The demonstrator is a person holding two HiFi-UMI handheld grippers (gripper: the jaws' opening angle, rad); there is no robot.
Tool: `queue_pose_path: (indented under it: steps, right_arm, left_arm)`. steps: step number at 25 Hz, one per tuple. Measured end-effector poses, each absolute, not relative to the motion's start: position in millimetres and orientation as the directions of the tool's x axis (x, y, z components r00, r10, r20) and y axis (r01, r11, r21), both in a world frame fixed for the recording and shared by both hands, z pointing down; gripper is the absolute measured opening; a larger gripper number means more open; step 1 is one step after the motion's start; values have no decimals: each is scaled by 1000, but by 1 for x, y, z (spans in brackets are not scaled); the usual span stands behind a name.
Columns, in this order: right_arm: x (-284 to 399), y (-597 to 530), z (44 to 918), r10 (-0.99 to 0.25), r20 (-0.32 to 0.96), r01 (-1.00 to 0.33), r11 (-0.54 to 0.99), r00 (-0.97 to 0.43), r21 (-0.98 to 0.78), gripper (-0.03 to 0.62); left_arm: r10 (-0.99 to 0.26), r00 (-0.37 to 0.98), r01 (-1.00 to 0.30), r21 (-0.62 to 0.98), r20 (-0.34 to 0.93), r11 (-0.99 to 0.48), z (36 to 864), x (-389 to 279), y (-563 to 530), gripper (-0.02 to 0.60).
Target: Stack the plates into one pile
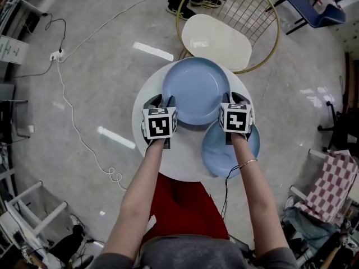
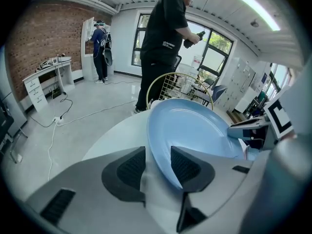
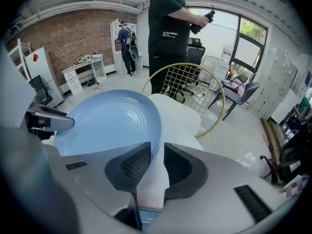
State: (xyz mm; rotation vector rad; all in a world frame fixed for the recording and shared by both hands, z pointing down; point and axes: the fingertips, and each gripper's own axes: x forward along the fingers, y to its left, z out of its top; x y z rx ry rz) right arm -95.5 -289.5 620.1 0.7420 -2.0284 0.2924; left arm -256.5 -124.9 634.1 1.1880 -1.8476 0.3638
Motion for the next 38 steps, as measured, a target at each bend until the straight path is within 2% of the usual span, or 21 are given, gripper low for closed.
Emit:
queue_pose_path:
  steps: [10, 16, 26, 38]
  right_arm:
    - [-103, -286, 621, -367, 849, -570, 816, -379, 98, 83]
    - [-100, -278, 614, -350, 842, -587, 808, -410, 50, 78]
    - [-117, -260, 569, -395, 797, -599, 799, -457, 54, 78]
    - [-68, -233, 515, -500, 743, -709, 703, -445, 48, 78]
  left_arm:
    - [-553, -156, -845, 179, 819, 504, 641, -261, -126, 100]
    - [-557, -153, -841, 188, 817, 508, 632, -260, -119, 91]
    - [-599, -182, -852, 179, 780, 492, 591, -280, -104, 89]
    - [-665, -101, -916, 193, 740, 353, 546, -251, -103, 91]
